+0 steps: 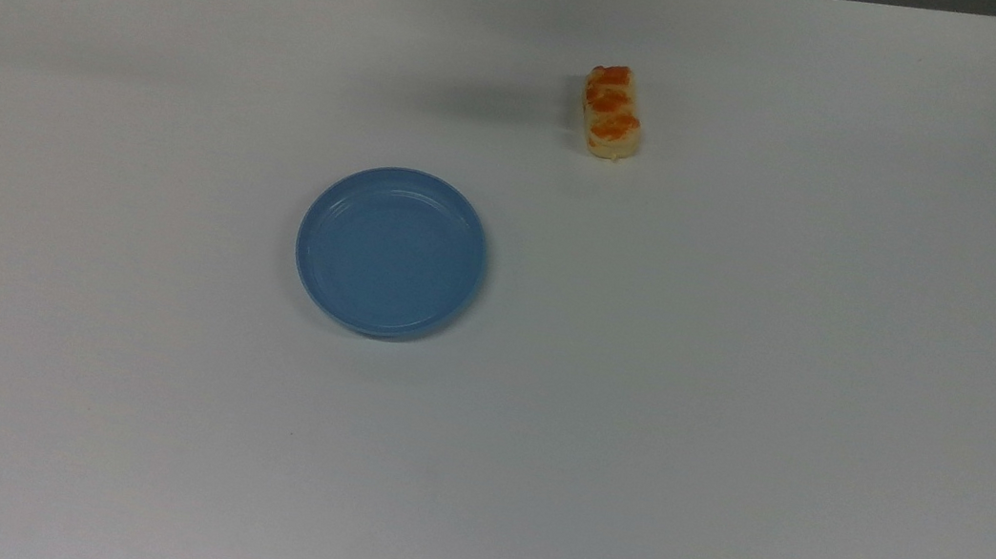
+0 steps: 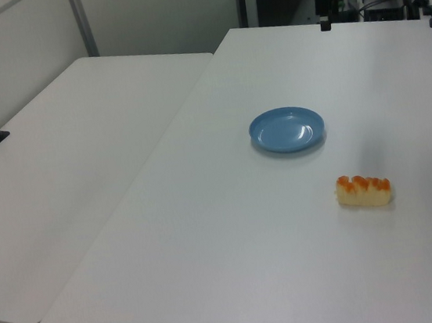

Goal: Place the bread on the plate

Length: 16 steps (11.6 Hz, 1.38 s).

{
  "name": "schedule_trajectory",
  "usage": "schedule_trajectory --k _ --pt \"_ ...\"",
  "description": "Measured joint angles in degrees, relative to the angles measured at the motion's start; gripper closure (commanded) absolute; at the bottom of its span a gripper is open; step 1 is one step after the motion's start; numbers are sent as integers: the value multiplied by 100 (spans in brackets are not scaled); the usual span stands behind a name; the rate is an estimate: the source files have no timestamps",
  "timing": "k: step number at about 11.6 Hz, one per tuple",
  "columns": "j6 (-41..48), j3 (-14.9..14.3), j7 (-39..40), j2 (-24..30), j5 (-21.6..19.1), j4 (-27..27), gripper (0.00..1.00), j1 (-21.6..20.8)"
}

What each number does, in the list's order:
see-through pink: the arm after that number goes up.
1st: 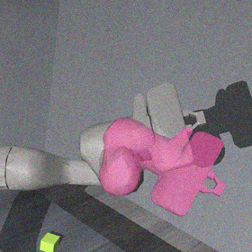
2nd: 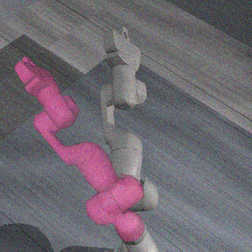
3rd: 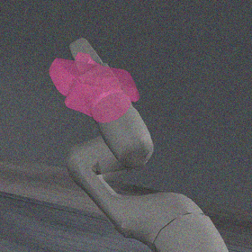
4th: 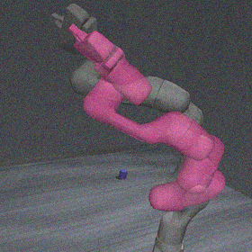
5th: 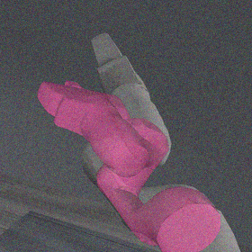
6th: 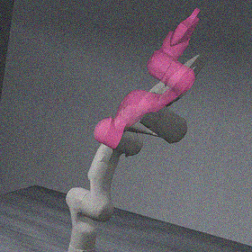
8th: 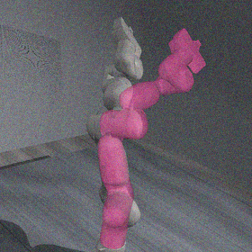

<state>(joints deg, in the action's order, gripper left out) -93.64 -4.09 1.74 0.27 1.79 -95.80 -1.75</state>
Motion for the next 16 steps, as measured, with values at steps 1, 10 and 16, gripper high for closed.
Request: schedule_trajectory --k 1,10,16 --pt "0 -92 0 -35 1 7 0 -3" --pt "0 -92 0 -132 0 8 0 -49" --pt "0 53 -94 -131 -11 1 0 -318"
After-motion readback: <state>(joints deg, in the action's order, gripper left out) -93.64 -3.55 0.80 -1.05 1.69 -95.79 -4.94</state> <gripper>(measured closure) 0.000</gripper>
